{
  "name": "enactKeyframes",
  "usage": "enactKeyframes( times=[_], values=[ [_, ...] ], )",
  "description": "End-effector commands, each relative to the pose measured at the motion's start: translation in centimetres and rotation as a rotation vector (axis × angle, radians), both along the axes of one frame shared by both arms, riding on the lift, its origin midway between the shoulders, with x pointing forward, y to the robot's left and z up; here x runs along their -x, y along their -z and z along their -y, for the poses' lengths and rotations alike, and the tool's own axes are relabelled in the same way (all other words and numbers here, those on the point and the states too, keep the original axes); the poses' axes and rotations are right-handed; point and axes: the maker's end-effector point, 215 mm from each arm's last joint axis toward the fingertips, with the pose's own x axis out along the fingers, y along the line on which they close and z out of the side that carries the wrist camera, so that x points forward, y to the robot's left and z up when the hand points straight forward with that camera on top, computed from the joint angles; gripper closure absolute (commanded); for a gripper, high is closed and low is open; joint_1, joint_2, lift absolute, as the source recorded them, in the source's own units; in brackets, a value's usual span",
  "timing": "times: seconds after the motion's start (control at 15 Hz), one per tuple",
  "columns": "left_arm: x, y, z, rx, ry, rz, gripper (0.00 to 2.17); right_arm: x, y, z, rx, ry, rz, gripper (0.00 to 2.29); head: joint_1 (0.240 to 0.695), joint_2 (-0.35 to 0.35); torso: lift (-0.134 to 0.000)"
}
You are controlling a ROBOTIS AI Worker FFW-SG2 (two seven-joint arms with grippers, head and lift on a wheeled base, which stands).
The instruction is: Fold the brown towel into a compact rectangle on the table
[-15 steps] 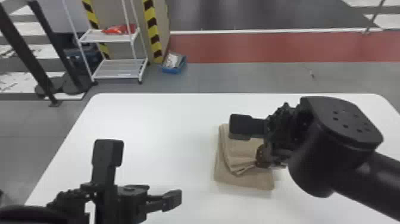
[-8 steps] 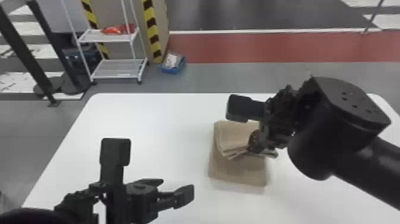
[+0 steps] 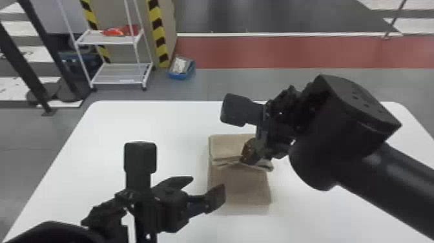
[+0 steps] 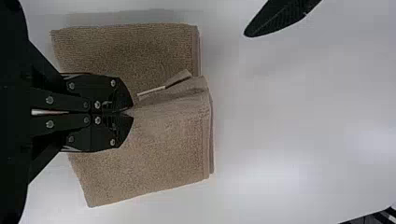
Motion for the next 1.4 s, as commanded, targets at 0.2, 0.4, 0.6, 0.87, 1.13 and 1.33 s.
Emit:
enactKeyframes(
  times=[0.2, 0.4, 0.6, 0.87, 1.13, 1.33],
  values=[
    [0.5, 1.9, 2.1, 0.029, 0.051, -0.018, 0.21, -0.4, -0.5, -1.0, -0.020, 0.003, 0.010, 1.36, 0.695, 0.054, -0.124],
    [0.6, 3.9, 3.5, 0.042, 0.089, -0.058, 0.21, -0.1, -0.4, -1.0, -0.021, 0.001, 0.002, 1.36, 0.695, 0.041, -0.124],
    [-0.3, 3.7, 5.2, 0.064, 0.111, -0.019, 0.21, 0.4, -0.5, -1.3, -0.027, -0.004, -0.002, 1.36, 0.695, 0.025, -0.124],
    [-1.5, 4.9, 5.4, 0.041, 0.117, -0.031, 0.21, 0.9, -0.6, -0.8, -0.027, 0.003, -0.008, 1.36, 0.695, 0.004, -0.124],
    [-0.9, 7.3, 4.5, 0.020, 0.119, -0.091, 0.25, 1.1, -0.6, 1.0, -0.014, 0.016, -0.012, 1.36, 0.695, -0.007, -0.124],
    [-0.3, 7.7, 3.7, 0.025, 0.113, -0.111, 0.26, 1.0, -0.5, 1.8, -0.007, 0.028, -0.013, 1.36, 0.695, -0.014, -0.124]
  ],
)
